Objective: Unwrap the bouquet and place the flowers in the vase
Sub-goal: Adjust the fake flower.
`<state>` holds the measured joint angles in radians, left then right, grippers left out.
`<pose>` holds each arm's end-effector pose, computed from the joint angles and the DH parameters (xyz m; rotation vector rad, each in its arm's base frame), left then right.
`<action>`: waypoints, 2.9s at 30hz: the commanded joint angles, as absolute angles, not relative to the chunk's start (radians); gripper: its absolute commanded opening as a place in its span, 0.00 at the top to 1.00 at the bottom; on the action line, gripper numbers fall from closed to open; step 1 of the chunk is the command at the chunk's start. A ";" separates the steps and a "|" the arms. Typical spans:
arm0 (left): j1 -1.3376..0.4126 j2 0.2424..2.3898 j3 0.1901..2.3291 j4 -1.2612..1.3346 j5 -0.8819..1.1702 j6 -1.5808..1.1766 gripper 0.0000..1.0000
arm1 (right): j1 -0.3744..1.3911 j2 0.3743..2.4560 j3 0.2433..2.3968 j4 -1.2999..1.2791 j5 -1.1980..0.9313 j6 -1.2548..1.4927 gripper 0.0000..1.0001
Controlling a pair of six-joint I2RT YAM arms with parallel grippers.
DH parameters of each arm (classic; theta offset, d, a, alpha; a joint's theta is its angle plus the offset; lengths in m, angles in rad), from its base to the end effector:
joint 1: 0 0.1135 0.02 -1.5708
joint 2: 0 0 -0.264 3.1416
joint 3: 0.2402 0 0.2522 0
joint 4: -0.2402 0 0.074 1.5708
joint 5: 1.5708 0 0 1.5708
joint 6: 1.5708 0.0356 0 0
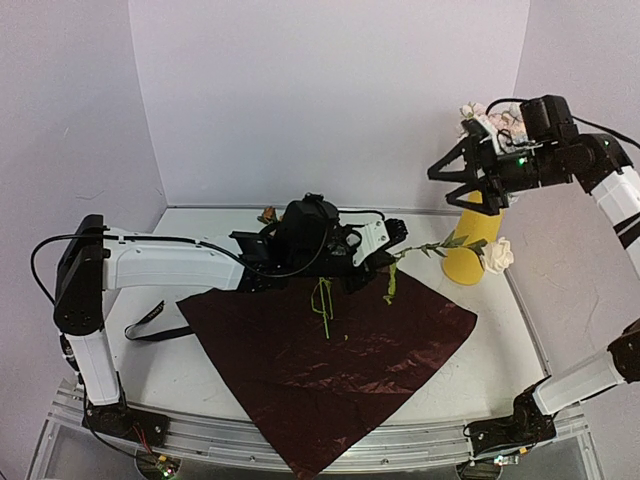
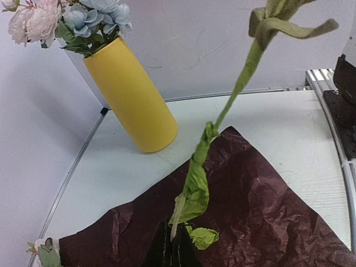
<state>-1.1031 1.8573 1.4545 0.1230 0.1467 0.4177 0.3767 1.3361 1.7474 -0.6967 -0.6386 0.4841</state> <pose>0.1975 -0.4026 0.2957 1.3779 1.2969 -0.6089 0.2317 0.1145 0.4943 -0.3699 1.9344 1.1716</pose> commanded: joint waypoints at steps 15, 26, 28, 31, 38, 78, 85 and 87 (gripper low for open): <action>-0.951 1.669 1.466 0.386 0.257 -0.194 1.00 | 0.381 0.983 1.481 -0.267 -0.201 0.376 0.08; -0.948 1.781 1.673 0.389 0.287 -0.477 1.00 | 0.381 1.071 1.438 -0.116 -0.700 0.386 0.37; -0.948 1.799 1.695 0.388 0.303 -0.513 1.00 | 0.382 1.090 1.448 -0.107 -0.722 0.389 0.37; -0.948 1.823 1.713 0.388 0.331 -0.547 1.00 | 0.385 1.126 1.479 -0.093 -0.736 0.397 0.37; -0.960 1.848 1.737 0.388 0.353 -0.559 1.00 | 0.419 1.228 1.594 -0.100 -0.742 0.410 0.43; -0.994 1.880 1.754 0.380 0.430 -0.505 1.00 | 0.529 1.466 1.805 -0.203 -0.702 0.277 0.88; -0.994 1.880 1.745 0.380 0.440 -0.492 0.88 | 0.529 1.467 1.811 -0.206 -0.672 0.259 1.00; -0.994 1.865 1.729 0.380 0.419 -0.466 0.58 | 0.528 1.445 1.799 -0.212 -0.616 0.230 1.00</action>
<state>-0.9897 1.8732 1.7016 0.3573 0.4228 -0.5111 0.5223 1.4681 1.7679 -0.2245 -0.6652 0.2738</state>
